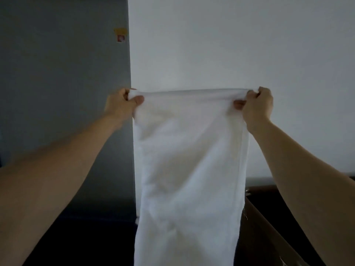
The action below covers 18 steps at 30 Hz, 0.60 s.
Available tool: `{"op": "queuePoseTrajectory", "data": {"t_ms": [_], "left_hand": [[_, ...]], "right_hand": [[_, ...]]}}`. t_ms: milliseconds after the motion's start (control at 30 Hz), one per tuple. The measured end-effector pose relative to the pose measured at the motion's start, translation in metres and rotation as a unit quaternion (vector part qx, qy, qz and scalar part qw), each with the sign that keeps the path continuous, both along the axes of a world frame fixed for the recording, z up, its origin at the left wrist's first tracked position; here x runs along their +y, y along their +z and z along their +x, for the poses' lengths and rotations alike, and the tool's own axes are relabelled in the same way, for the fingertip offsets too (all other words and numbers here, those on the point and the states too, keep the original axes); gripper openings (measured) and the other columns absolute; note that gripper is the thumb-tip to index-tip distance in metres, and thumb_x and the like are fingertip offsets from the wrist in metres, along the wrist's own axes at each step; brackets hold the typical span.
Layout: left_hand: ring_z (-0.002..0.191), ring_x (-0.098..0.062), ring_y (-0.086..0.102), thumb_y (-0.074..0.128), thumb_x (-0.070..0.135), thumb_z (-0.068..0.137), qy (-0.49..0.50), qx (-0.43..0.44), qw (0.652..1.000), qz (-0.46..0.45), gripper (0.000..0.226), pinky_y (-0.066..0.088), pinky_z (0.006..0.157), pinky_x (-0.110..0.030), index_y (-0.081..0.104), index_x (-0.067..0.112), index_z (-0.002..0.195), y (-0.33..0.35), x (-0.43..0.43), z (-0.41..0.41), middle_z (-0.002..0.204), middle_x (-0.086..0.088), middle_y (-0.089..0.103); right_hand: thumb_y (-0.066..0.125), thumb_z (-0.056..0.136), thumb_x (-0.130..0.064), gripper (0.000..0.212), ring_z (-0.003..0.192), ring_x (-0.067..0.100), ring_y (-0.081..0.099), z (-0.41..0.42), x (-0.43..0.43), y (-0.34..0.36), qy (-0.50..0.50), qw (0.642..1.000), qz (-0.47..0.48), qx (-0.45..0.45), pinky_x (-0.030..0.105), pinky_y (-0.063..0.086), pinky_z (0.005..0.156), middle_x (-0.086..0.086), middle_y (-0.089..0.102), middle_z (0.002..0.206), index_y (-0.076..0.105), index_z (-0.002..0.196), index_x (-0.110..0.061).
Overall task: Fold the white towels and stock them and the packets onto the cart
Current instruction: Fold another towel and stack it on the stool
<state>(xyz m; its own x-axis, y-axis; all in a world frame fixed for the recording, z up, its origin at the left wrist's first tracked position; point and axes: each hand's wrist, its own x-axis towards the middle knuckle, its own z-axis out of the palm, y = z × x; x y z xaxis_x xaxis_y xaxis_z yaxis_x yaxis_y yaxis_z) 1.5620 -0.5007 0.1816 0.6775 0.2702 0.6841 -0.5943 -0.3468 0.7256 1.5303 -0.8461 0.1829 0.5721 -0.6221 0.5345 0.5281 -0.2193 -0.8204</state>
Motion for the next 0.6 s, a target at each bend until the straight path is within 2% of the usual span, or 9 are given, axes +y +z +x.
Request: {"op": "queuePoseTrajectory", "data": {"t_ms": [33, 100, 167, 233, 333, 367, 433, 500, 600], "left_hand": [[0.084, -0.014, 0.062, 0.077, 0.022, 0.085, 0.004, 0.018, 1.0, 0.01, 0.025, 0.05, 0.067, -0.016, 0.064, 0.014, 0.105, -0.004, 0.001, -0.001, 0.101, -0.002, 0.067], [0.073, -0.01, 0.058, 0.078, 0.02, 0.083, 0.009, 0.033, 0.999, 0.028, 0.018, 0.047, 0.057, -0.011, 0.062, 0.016, 0.09, -0.01, 0.006, -0.002, 0.087, 0.0, 0.065], [0.068, -0.006, 0.056, 0.079, 0.022, 0.083, -0.004, 0.022, 1.0, -0.004, 0.018, 0.045, 0.053, -0.008, 0.061, 0.018, 0.087, -0.008, 0.006, -0.005, 0.082, 0.006, 0.063], [0.07, -0.005, 0.058, 0.078, 0.024, 0.084, -0.014, 0.018, 0.998, -0.05, 0.02, 0.048, 0.054, -0.012, 0.064, 0.016, 0.095, -0.008, 0.004, -0.008, 0.088, 0.005, 0.065], [0.074, -0.006, 0.059, 0.076, 0.027, 0.086, 0.009, 0.048, 0.998, -0.031, 0.023, 0.046, 0.058, -0.016, 0.064, 0.015, 0.101, -0.02, 0.005, -0.006, 0.093, 0.004, 0.064], [0.075, -0.008, 0.06, 0.076, 0.027, 0.085, 0.005, 0.056, 0.998, -0.025, 0.02, 0.048, 0.062, -0.018, 0.064, 0.016, 0.097, -0.026, 0.007, -0.004, 0.092, 0.004, 0.065], [0.079, -0.014, 0.064, 0.077, 0.026, 0.084, 0.0, 0.063, 0.997, -0.035, 0.018, 0.054, 0.071, -0.028, 0.064, 0.017, 0.092, -0.03, 0.009, -0.002, 0.094, 0.001, 0.068], [0.083, -0.019, 0.065, 0.078, 0.025, 0.083, -0.001, 0.068, 0.997, -0.037, 0.018, 0.055, 0.075, -0.033, 0.063, 0.017, 0.09, -0.031, 0.009, -0.002, 0.095, -0.002, 0.069], [0.08, -0.017, 0.066, 0.073, 0.013, 0.084, -0.13, 0.106, 0.984, -0.051, 0.012, 0.057, 0.067, -0.026, 0.062, 0.015, 0.086, -0.032, 0.007, -0.013, 0.087, 0.0, 0.071]], "right_hand": [[0.043, 0.102, -0.016, 0.038, 0.069, 0.027, 0.072, 0.0, -0.001, -0.007, 0.009, 1.0, -0.013, 0.026, 0.044, 0.062, 0.074, 0.011, 0.062, 0.115, 0.046, 0.139, -0.009], [0.046, 0.101, -0.016, 0.04, 0.07, 0.028, 0.072, -0.001, -0.004, -0.018, 0.012, 0.998, -0.029, 0.05, 0.046, 0.061, 0.077, 0.011, 0.062, 0.115, 0.047, 0.14, -0.009], [0.045, 0.102, -0.017, 0.039, 0.074, 0.028, 0.072, -0.004, -0.005, -0.018, -0.003, 1.0, -0.021, 0.021, 0.033, 0.062, 0.07, 0.011, 0.063, 0.115, 0.046, 0.14, -0.009], [0.044, 0.103, -0.018, 0.038, 0.081, 0.029, 0.073, -0.005, -0.003, -0.018, -0.004, 0.999, -0.026, 0.024, 0.023, 0.058, 0.059, 0.015, 0.063, 0.119, 0.045, 0.14, -0.009], [0.046, 0.102, -0.017, 0.041, 0.074, 0.028, 0.073, -0.004, -0.004, -0.031, 0.012, 0.996, -0.061, 0.061, 0.037, 0.062, 0.075, 0.016, 0.067, 0.114, 0.045, 0.142, -0.009], [0.046, 0.102, -0.017, 0.041, 0.071, 0.026, 0.072, -0.003, -0.004, -0.034, 0.009, 0.996, -0.063, 0.059, 0.034, 0.061, 0.071, 0.017, 0.068, 0.111, 0.045, 0.142, -0.009], [0.046, 0.102, -0.018, 0.041, 0.067, 0.02, 0.071, -0.002, -0.005, -0.038, -0.005, 0.997, -0.062, 0.055, 0.019, 0.054, 0.053, 0.018, 0.068, 0.111, 0.045, 0.141, -0.01], [0.046, 0.102, -0.019, 0.039, 0.054, 0.008, 0.066, -0.001, -0.004, -0.041, -0.015, 0.996, -0.067, 0.065, 0.015, 0.048, 0.048, 0.017, 0.069, 0.107, 0.047, 0.14, -0.011], [0.046, 0.101, -0.017, 0.041, 0.053, 0.009, 0.064, 0.002, -0.008, -0.043, -0.015, 0.997, -0.04, 0.071, 0.02, 0.052, 0.058, 0.014, 0.072, 0.098, 0.046, 0.142, -0.011]]}}
